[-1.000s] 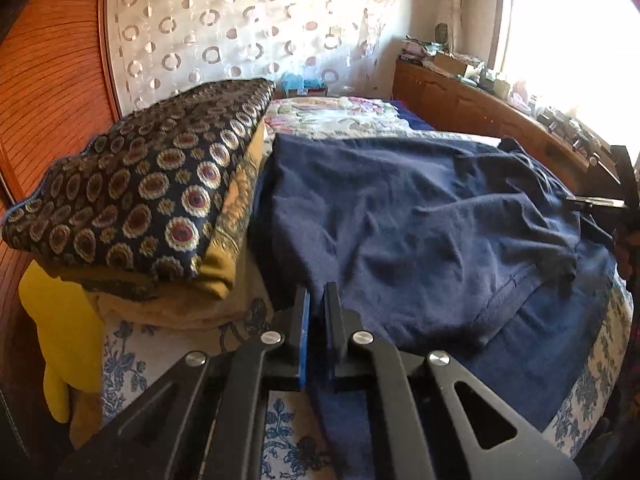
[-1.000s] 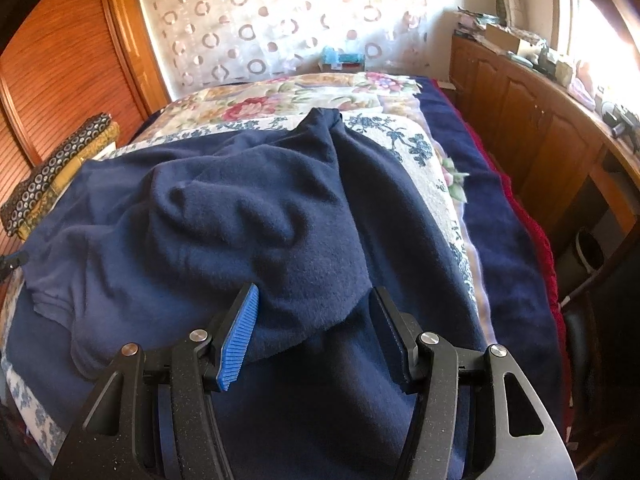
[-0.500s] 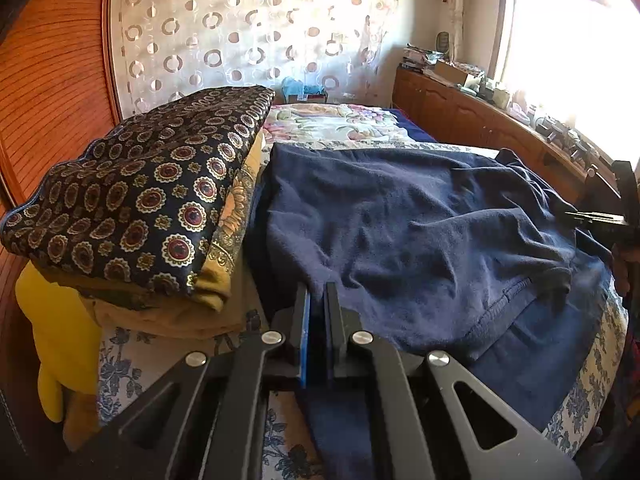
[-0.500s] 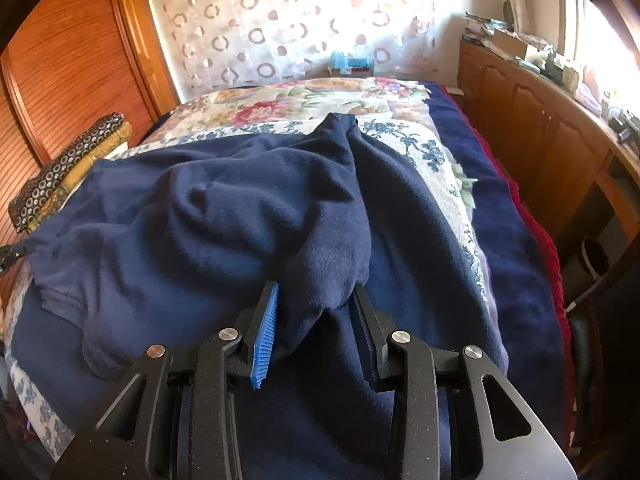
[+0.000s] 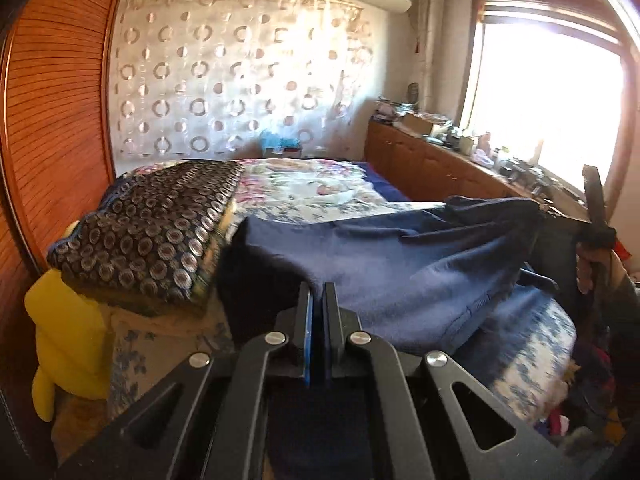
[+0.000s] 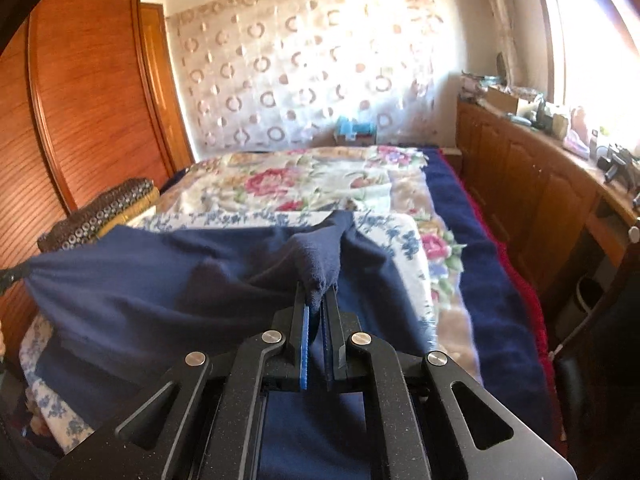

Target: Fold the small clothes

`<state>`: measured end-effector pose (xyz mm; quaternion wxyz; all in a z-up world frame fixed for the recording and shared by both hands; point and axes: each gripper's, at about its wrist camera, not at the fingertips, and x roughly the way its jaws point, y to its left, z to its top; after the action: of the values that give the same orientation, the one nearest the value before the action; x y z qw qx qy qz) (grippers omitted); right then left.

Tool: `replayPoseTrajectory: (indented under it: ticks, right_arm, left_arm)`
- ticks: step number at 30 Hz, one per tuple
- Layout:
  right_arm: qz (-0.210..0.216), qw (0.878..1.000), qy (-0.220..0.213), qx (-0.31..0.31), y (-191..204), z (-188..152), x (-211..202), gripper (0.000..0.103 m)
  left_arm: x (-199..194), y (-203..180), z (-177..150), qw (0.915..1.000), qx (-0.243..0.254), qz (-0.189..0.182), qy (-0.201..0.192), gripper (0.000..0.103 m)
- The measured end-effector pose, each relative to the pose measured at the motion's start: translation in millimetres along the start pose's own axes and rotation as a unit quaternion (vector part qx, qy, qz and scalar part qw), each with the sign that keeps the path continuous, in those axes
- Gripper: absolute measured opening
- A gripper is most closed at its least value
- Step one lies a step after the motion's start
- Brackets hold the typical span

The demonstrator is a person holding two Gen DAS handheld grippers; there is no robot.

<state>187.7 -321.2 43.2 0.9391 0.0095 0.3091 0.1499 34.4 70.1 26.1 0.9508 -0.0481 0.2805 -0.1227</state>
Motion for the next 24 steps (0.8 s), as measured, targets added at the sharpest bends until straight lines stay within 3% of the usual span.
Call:
replayPoseTrajectory:
  ticks: [4,7,11,16,20,22,23,24]
  right_arm:
    - [0.003,1.000,-0.011,0.009,-9,-3,-29,0.003]
    - [-0.001,1.000,0.004,0.010,-13,-16,-36,0.003]
    - [-0.018,0.998,0.062,0.006,-17,-46,-14,0.003]
    - [-0.021,0.995,0.093,0.023,-25,-67,3,0.005]
    - [-0.033,0.994,0.098,0.020,-24,-71,3,0.018]
    - [-0.038,0.995,0.095,0.021,-26,-70,0,0.033]
    - [-0.041,0.995,0.088,0.024,-28,-67,-2,0.047]
    - [-0.042,0.995,0.083,0.027,-30,-64,-4,0.050]
  left_arm:
    - [-10,-4,-23,0.9998,-0.005,-0.011,0.016,0.001]
    - [1,-4,-48,0.9988,-0.004,-0.001,0.048,0.001]
    - [18,-4,-70,0.9961,-0.003,0.013,0.087,0.002]
    - [19,-7,-75,0.9953,0.001,0.019,0.095,0.008]
    - [15,-7,-73,0.9955,0.007,0.024,0.092,0.022]
    - [13,-5,-69,0.9957,0.006,0.026,0.088,0.026]
    - [11,-2,-64,0.9961,0.004,0.023,0.085,0.030]
    - [10,-1,-60,0.9964,0.003,0.021,0.082,0.034]
